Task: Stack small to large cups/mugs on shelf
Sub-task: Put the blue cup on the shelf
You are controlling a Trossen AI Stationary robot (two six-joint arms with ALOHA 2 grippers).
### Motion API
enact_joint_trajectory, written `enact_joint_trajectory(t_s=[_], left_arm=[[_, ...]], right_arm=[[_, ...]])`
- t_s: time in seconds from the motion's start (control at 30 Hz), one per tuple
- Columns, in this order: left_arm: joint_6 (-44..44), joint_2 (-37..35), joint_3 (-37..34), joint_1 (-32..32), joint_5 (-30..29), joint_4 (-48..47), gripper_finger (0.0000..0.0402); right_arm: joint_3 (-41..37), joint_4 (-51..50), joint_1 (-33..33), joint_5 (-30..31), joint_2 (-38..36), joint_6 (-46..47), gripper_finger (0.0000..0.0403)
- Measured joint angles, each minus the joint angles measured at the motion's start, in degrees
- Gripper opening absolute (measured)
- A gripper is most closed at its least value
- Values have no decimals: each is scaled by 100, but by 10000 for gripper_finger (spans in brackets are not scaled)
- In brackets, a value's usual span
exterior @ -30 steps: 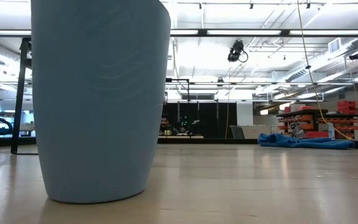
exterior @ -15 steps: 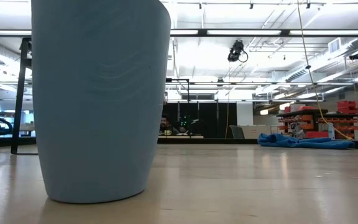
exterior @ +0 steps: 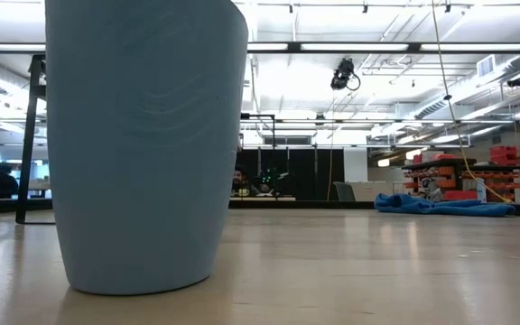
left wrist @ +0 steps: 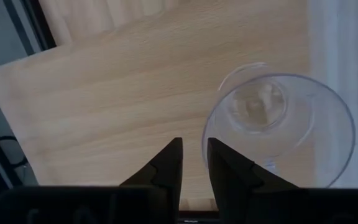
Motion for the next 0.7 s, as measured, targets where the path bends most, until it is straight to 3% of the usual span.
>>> enact_joint_trajectory(t_s=[0.23,0.47,0.6,0.7], left_arm=[[-188,-50,129,-44,-1,-9,76],[-671,-48,1380,-208,129,4,84],[-1738,-50,2339,-356,402,4,82],[-2754,-53,2926,-515,996,10,77]], right_arm=[[0,2,-1,0,2,0,75],[0,2,2,-2,2,0,75],[0,4,15,-25,2,0,75],[0,2,13,-24,2,-82,75]])
